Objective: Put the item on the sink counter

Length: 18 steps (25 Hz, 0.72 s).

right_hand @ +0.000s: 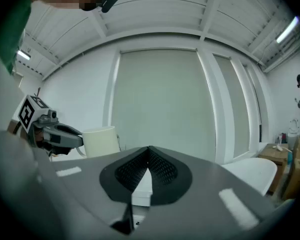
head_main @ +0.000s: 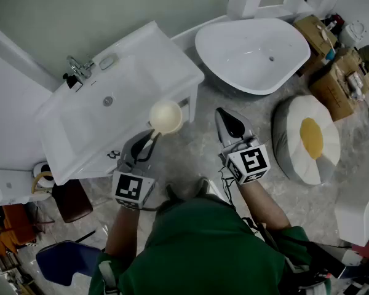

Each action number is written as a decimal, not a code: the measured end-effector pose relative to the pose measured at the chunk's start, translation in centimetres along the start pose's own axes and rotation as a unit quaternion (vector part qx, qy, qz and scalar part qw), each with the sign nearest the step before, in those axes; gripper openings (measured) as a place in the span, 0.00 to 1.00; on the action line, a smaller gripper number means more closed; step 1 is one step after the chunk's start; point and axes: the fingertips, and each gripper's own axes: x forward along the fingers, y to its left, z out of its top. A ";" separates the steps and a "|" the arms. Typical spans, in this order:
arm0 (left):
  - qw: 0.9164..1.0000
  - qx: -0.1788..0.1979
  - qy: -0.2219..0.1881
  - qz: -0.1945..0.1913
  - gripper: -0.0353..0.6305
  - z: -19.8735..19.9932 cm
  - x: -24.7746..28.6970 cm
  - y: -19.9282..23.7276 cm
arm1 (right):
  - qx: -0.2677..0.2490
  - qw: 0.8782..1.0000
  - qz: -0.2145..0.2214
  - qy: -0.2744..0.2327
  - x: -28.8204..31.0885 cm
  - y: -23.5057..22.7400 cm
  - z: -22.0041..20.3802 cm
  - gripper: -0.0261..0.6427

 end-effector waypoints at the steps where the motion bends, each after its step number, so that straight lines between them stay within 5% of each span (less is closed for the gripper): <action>1: 1.000 -0.001 -0.002 0.000 0.12 0.0 -0.3 0.2 | 0.001 1.000 0.002 -0.002 0.2 0.3 0.1 0.03; 18: 0.999 -0.003 -0.016 0.036 0.12 1.6 -1.5 0.2 | 0.011 0.999 0.027 -0.018 -2.2 1.0 1.6 0.03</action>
